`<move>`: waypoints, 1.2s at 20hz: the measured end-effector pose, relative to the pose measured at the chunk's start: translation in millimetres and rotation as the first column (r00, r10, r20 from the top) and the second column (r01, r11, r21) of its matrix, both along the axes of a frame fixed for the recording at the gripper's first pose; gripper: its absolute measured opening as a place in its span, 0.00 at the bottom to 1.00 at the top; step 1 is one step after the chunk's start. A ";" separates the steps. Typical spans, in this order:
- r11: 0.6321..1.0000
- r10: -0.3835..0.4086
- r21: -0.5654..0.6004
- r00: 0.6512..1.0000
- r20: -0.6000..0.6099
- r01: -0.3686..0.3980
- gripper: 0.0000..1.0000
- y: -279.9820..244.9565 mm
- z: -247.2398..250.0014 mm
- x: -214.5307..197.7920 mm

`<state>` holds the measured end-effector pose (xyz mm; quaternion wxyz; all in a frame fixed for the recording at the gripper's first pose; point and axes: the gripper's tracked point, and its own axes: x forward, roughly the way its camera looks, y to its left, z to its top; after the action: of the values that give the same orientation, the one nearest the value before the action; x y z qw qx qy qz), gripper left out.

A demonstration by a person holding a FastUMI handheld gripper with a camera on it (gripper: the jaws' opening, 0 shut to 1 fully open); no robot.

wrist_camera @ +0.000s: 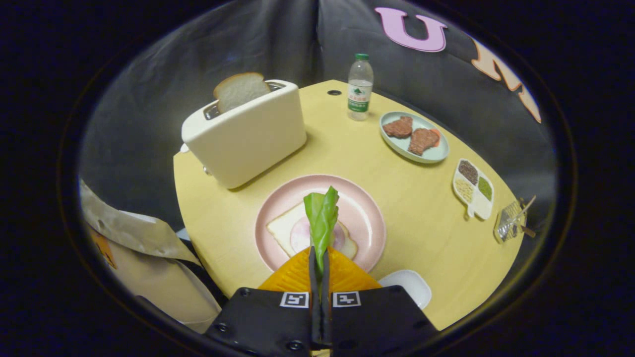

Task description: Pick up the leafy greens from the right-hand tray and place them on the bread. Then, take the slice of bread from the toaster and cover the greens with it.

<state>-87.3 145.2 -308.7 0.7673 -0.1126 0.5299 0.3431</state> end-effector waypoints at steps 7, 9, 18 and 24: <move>0.997 0.065 0.036 0.997 -0.040 -0.064 0.04 49.2 -14.5 0.3; 0.996 0.082 0.037 0.995 -0.063 -0.080 0.04 54.7 -20.6 -3.0; 0.992 0.103 -0.070 0.992 -0.067 -0.108 0.22 33.5 -48.0 5.4; 0.992 0.081 -0.093 0.996 -0.034 -0.084 0.53 23.7 -52.0 14.1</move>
<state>-73.2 168.9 -360.7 0.7381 -0.1656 0.5520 0.3508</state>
